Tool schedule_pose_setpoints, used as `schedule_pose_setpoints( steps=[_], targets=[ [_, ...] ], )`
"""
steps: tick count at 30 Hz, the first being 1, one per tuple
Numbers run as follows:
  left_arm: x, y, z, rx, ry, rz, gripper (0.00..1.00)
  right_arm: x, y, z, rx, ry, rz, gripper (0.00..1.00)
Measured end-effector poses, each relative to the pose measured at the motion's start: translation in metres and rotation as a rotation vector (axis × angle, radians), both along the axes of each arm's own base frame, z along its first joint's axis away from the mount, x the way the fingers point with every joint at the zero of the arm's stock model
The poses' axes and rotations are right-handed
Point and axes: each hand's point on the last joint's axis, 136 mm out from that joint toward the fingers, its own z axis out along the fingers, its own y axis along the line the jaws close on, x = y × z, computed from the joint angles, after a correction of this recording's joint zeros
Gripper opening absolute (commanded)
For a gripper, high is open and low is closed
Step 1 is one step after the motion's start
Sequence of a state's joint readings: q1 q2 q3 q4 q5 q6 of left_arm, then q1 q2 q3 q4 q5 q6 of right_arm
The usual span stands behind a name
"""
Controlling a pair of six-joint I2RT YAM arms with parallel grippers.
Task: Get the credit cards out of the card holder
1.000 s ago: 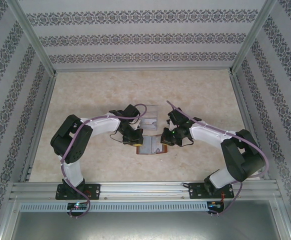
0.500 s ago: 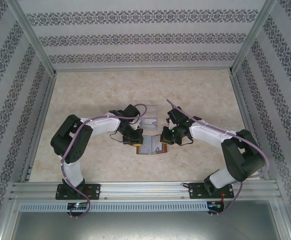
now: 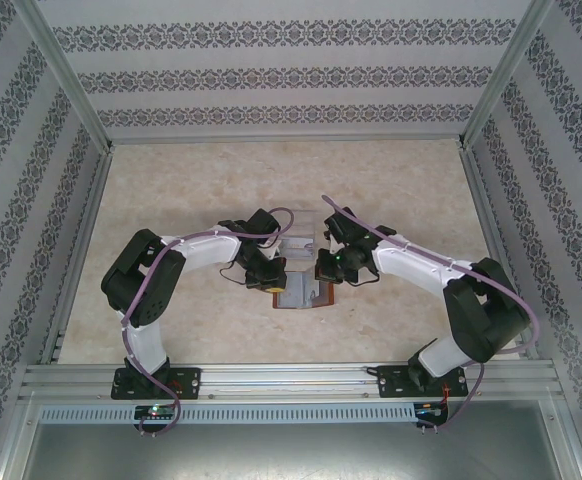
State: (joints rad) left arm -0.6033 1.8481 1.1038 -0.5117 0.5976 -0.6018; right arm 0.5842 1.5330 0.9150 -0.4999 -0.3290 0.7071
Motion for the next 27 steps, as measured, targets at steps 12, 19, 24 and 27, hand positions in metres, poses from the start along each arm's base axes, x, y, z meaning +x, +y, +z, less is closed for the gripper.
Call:
schedule_pose_setpoints(
  steps=[12, 19, 24, 27],
  targets=[
    [0.0, 0.0, 0.0, 0.0, 0.0, 0.0, 0.03, -0.006, 0.013, -0.004, -0.01, 0.021, 0.016, 0.14],
    [0.0, 0.0, 0.0, 0.0, 0.001, 0.0, 0.03, -0.007, 0.014, -0.004, -0.008, 0.03, 0.001, 0.13],
    [0.0, 0.0, 0.0, 0.0, 0.0, 0.0, 0.05, -0.007, 0.014, -0.004, -0.008, 0.033, -0.003, 0.09],
    [0.0, 0.0, 0.0, 0.0, 0.0, 0.0, 0.09, -0.007, 0.014, -0.004, -0.009, 0.033, -0.004, 0.08]
  ],
)
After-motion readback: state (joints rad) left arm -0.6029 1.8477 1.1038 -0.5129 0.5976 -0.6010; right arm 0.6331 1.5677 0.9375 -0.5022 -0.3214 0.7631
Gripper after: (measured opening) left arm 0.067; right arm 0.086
